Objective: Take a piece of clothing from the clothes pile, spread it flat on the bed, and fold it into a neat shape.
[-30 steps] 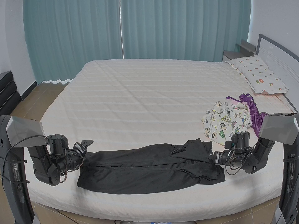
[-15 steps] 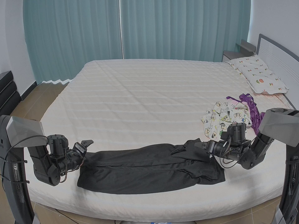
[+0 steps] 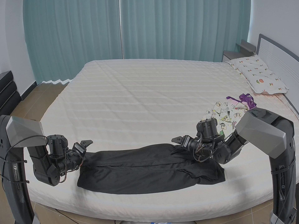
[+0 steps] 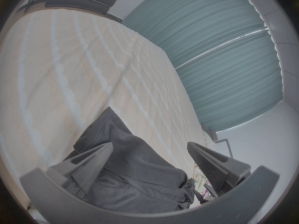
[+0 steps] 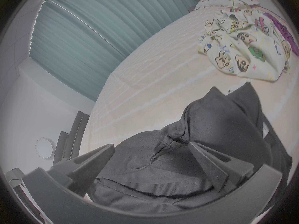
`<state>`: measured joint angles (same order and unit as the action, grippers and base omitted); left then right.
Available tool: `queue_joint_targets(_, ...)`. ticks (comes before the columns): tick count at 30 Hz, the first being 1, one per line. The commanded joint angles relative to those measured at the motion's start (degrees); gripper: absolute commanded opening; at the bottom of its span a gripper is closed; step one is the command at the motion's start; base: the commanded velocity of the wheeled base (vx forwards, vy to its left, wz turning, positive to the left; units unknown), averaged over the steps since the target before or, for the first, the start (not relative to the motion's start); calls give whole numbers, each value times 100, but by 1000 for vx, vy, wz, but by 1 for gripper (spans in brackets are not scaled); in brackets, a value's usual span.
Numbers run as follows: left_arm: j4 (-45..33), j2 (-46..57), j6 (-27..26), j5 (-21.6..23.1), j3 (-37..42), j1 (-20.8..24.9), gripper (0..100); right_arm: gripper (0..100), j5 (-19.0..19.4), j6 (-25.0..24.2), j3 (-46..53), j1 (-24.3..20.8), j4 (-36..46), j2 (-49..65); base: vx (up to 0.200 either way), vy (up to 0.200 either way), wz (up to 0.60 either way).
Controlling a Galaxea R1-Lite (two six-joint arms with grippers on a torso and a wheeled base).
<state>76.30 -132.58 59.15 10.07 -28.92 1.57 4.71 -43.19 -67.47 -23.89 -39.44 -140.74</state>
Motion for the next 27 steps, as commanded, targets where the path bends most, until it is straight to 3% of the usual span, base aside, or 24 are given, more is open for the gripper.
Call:
queue_joint_targets(1, 8, -13, 0, -5, 9, 19, 100, 100, -5, 4, -117, -45, 15, -270, 0, 0, 0)
queue_joint_targets(14, 8, -22, -9, -84, 9, 27, 100, 100, -22, -84, -653, -63, -99, -656, 0, 0, 0)
queue_joint_targets(18, 8, -22, -9, -93, 9, 27, 100, 100, 22, -682, -899, -63, -512, -841, 0, 0, 0)
queue_joint_targets(27, 8, -48, -9, -251, 0, 45, 100, 100, 13, -919, -618, -1, -2042, -771, 0, 0, 0)
